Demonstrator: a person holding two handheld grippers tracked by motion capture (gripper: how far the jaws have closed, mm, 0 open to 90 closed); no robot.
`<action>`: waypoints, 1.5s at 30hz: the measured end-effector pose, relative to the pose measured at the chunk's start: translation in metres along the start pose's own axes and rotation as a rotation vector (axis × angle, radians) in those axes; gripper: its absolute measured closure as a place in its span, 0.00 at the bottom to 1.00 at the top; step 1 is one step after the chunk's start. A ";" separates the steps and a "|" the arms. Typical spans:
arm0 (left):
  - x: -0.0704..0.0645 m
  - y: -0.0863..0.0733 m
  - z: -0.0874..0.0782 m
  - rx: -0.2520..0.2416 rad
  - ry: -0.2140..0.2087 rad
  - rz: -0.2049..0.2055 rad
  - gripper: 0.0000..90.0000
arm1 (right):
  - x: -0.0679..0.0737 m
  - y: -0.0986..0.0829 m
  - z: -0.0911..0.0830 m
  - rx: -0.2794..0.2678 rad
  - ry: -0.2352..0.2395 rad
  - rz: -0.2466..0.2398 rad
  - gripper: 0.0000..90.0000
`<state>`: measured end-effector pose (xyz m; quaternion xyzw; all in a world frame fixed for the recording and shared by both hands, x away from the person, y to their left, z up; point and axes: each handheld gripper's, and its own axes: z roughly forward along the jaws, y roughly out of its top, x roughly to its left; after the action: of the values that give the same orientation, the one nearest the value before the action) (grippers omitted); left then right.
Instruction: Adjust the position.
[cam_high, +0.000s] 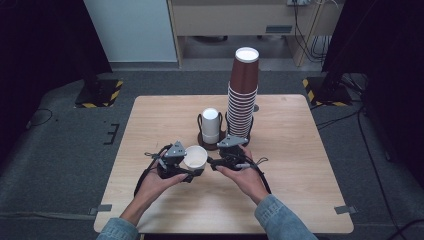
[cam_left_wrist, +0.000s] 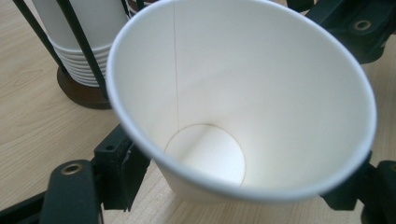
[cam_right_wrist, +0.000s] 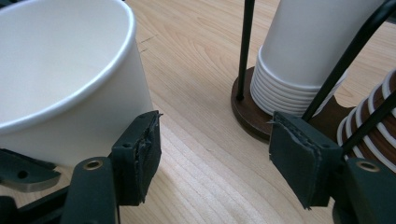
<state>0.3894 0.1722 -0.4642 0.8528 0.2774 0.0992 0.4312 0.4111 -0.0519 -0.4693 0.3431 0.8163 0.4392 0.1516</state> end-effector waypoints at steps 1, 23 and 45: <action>0.000 0.000 0.000 -0.003 0.001 -0.002 0.24 | 0.000 0.000 0.000 0.001 0.002 0.000 0.38; 0.003 -0.002 -0.005 -0.050 0.025 -0.017 0.26 | -0.002 0.002 -0.002 0.015 0.005 -0.001 0.33; 0.013 -0.009 -0.027 -0.066 0.078 -0.031 0.26 | -0.015 -0.007 -0.006 0.071 -0.009 0.044 0.15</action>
<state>0.3856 0.2022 -0.4558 0.8290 0.3040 0.1349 0.4496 0.4157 -0.0685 -0.4722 0.3681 0.8229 0.4119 0.1331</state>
